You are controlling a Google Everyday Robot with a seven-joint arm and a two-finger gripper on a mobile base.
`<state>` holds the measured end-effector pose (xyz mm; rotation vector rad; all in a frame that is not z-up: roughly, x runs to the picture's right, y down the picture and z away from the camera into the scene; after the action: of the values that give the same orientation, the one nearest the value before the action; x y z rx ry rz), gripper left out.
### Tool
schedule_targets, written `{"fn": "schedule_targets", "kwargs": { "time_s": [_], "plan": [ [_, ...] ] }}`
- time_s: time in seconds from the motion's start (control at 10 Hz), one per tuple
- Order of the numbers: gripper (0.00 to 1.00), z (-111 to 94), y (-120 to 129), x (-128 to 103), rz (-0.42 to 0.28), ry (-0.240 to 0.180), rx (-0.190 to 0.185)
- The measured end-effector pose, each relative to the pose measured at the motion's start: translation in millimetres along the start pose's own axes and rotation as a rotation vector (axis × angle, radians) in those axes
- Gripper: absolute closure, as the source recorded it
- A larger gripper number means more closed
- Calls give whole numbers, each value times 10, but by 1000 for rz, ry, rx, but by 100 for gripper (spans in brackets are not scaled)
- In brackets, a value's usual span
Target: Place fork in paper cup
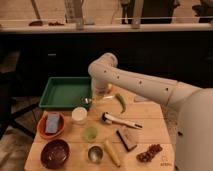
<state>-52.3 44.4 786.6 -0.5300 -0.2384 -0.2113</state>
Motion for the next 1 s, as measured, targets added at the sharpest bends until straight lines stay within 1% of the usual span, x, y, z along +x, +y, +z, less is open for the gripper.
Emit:
{"fn": "schedule_targets", "kwargs": {
  "time_s": [0.2, 0.3, 0.7, 1.0],
  "plan": [
    [100, 41, -4, -185, -56, -16, -18],
    [100, 73, 14, -314, -91, -27, -31],
    [100, 195, 162, -712, -206, -63, -88],
    [100, 280, 278, -825, -249, -71, -124]
  ]
}}
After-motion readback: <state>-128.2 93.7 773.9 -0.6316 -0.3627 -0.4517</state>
